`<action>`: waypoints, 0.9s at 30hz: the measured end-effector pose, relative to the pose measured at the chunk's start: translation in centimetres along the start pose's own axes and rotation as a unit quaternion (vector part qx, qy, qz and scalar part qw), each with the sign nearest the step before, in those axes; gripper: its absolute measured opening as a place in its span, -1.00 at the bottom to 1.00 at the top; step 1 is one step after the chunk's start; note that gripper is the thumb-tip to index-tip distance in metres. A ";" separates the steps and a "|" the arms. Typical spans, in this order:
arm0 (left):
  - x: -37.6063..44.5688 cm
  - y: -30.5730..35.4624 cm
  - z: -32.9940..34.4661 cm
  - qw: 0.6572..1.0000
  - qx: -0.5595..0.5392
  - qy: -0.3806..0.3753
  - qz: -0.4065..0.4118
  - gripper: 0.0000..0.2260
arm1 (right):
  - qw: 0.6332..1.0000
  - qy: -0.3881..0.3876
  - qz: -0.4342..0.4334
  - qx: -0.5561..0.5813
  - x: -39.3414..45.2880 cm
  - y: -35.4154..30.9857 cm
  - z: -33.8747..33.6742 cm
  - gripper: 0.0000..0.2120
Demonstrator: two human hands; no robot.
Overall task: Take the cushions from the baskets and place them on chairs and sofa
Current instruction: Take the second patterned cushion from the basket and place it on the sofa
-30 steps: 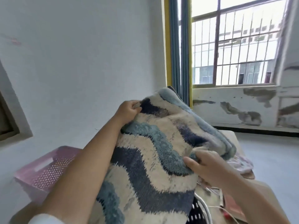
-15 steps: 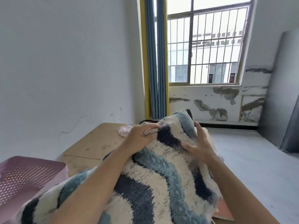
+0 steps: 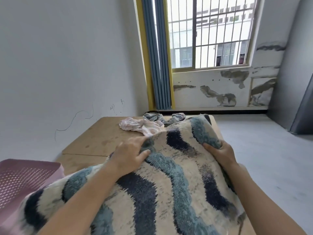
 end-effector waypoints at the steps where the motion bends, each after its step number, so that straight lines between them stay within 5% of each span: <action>1: -1.3 -0.6 0.5 0.999 0.022 0.004 -0.025 -0.40 | 1.000 0.015 -0.008 -0.011 -0.1 0.3 0.1 -0.61; 3: -3.7 -1.6 1.1 0.995 0.046 0.044 -0.081 -0.26 | 0.998 0.036 -0.021 -0.037 -0.3 0.3 0.3 -0.50; 6: -7.0 -3.1 1.8 0.978 0.084 0.111 -0.153 -0.32 | 0.997 0.033 -0.027 -0.060 -0.3 0.3 0.8 -0.36; 11: -13.7 -4.8 3.4 0.943 0.089 0.134 -0.290 -0.22 | 0.997 0.043 -0.004 -0.069 -0.7 1.2 1.5 -0.42; 14: -17.5 -5.4 3.7 0.881 0.015 0.119 -0.458 -0.08 | 0.995 0.049 -0.012 -0.082 -1.5 1.0 1.4 -0.25; 17: -20.9 -5.3 4.7 0.782 -0.191 0.072 -0.589 -0.14 | 0.995 0.038 -0.016 -0.090 -2.4 0.7 1.2 -0.16; 19: -21.6 -4.1 5.7 0.748 -0.312 0.066 -0.582 -0.19 | 0.995 0.028 -0.014 -0.095 -2.7 0.7 1.0 -0.10; 23: -21.8 -2.3 6.3 0.747 -0.308 0.151 -0.570 -0.42 | 0.996 -0.040 0.011 -0.081 -3.6 -0.5 0.6 -0.21; 27: -21.0 -0.1 5.8 0.765 -0.300 0.183 -0.540 -0.27 | 0.992 -0.120 0.019 -0.033 -4.5 -1.5 -0.8 -0.34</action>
Point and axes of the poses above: each hand's wrist, its own x-axis towards the middle knuckle, its own z-axis out of the palm, y = z × x, the point moved 1 cm from there along x, towards the middle knuckle, and after that the axes turned 11 degrees about x, right-handed, at the moved point
